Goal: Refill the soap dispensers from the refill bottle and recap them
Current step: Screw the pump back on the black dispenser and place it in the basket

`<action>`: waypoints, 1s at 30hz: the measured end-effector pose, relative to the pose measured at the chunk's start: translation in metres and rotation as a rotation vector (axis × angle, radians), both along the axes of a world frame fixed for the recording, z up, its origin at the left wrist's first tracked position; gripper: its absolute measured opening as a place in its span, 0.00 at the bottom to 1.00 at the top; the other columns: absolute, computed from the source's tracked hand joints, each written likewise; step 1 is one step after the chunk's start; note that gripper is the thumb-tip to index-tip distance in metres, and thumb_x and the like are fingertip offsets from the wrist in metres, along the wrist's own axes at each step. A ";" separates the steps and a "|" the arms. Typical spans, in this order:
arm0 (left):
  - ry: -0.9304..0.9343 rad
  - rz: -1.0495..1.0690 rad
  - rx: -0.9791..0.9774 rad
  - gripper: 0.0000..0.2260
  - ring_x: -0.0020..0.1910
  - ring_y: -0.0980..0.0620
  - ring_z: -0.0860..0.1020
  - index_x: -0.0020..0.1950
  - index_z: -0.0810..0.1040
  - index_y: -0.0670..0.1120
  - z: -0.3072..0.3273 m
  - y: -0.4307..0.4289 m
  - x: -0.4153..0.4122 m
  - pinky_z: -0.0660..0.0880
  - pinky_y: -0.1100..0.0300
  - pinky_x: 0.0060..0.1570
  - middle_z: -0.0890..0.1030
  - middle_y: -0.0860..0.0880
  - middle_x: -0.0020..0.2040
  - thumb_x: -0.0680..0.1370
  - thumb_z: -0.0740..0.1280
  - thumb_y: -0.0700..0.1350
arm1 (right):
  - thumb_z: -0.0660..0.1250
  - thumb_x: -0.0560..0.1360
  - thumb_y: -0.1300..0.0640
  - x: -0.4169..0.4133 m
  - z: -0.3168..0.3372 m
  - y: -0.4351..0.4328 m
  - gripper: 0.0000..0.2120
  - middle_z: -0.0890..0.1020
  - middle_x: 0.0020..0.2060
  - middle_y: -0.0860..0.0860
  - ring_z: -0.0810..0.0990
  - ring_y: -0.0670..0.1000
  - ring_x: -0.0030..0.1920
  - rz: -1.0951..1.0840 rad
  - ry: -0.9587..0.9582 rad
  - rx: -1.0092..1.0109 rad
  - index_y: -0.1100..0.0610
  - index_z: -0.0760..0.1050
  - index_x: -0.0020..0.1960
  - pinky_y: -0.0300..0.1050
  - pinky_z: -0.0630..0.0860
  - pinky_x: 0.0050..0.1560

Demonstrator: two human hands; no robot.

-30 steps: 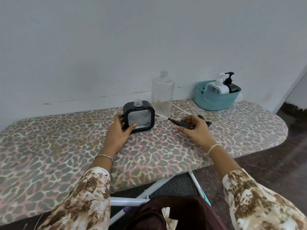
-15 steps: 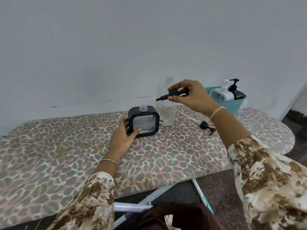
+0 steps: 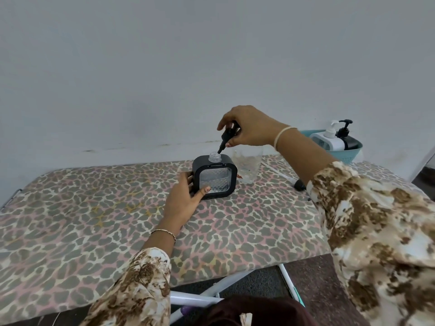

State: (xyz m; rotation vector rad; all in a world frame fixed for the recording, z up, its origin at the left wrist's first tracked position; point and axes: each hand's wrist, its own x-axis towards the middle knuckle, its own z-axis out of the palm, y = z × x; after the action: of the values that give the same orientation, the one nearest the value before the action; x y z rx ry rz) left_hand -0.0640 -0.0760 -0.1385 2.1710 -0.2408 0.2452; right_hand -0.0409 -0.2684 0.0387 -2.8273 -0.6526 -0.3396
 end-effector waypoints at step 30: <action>-0.016 -0.050 -0.028 0.34 0.62 0.50 0.77 0.76 0.59 0.52 -0.004 0.001 0.008 0.70 0.63 0.54 0.76 0.50 0.66 0.74 0.71 0.55 | 0.79 0.65 0.52 0.002 -0.100 0.030 0.18 0.81 0.42 0.45 0.77 0.40 0.40 -0.215 0.105 0.825 0.58 0.80 0.51 0.28 0.69 0.41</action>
State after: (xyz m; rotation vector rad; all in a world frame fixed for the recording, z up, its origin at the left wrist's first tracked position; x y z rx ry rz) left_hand -0.0563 -0.0748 -0.1429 2.1332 -0.2989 0.2362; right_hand -0.0384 -0.2385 -0.0609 -2.0934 -0.1214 -0.3809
